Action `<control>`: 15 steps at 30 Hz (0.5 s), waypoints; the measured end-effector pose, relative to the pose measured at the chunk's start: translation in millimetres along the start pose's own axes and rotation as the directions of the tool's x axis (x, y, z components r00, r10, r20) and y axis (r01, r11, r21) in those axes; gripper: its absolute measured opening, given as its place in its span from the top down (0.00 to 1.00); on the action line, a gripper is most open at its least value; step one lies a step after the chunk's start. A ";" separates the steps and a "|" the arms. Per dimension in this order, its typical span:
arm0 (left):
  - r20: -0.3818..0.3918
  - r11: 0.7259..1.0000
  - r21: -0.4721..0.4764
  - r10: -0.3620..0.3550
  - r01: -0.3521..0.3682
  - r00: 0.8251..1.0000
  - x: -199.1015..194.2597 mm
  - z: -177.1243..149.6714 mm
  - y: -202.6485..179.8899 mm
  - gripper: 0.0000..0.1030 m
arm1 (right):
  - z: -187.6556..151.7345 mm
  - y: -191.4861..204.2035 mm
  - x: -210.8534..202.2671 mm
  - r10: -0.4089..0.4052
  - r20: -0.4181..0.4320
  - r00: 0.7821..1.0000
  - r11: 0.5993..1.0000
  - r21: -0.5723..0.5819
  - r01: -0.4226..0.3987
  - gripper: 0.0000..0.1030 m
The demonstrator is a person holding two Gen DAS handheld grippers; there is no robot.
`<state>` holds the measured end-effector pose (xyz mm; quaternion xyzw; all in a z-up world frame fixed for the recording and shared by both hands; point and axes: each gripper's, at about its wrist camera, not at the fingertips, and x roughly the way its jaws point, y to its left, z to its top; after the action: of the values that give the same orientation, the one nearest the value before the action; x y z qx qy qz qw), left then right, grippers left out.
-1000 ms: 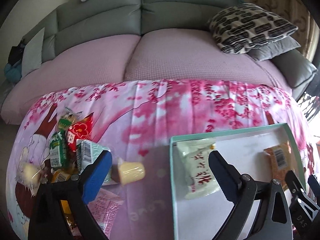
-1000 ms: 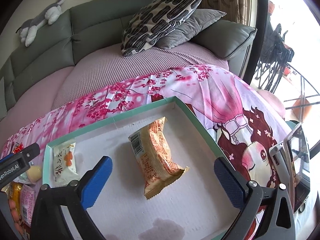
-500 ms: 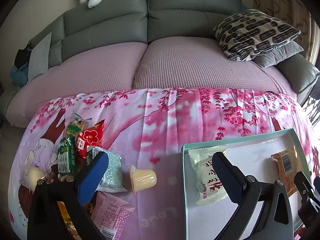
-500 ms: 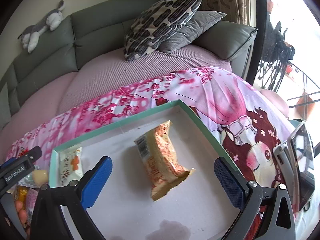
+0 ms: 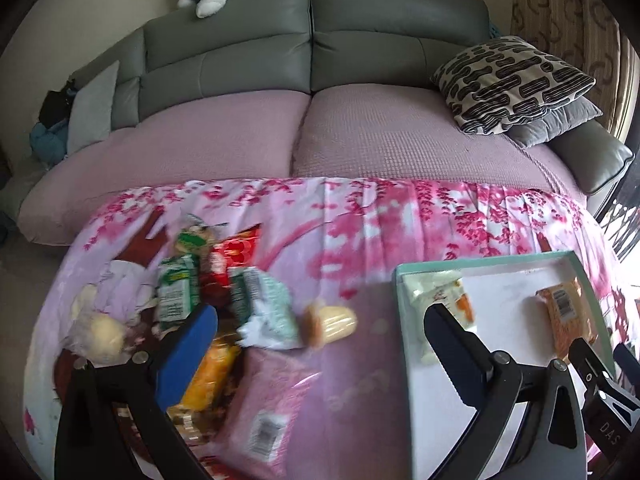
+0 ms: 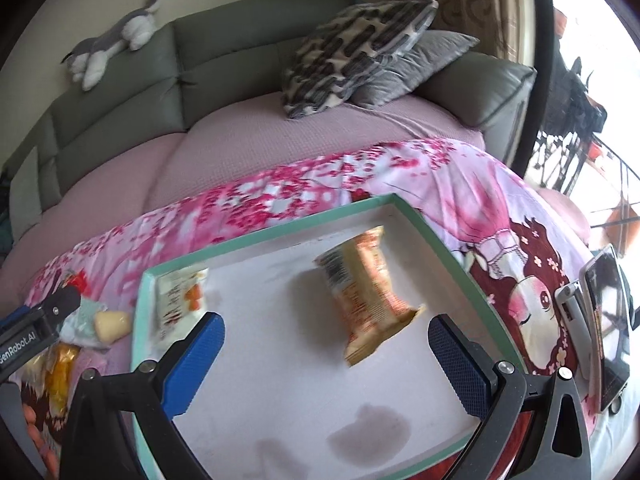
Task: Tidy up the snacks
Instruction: 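Move both grippers back over the snack pile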
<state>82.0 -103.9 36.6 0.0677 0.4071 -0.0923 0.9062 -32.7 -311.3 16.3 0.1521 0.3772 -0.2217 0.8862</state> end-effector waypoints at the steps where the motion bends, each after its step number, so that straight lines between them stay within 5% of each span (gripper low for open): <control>1: 0.006 1.000 0.002 0.013 -0.013 1.000 -4.3 -2.5 5.4 0.00 | -2.5 4.9 -2.9 0.010 0.002 1.000 1.000 -0.008 -0.010 0.00; 9: -0.012 0.997 -0.011 0.083 -0.083 0.997 -25.9 -35.6 52.6 0.00 | -20.9 45.1 -28.9 0.097 0.022 0.995 0.992 -0.077 -0.095 0.00; 15: -0.037 0.985 -0.116 0.122 -0.126 0.992 -36.8 -55.6 102.6 0.00 | -36.1 72.9 -35.6 0.141 -0.003 0.990 0.980 -0.139 -0.140 0.00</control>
<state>40.5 11.1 32.4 0.0406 0.4204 -0.0105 0.9064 -39.3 -223.4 25.8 0.1154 0.3771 -0.1320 0.9094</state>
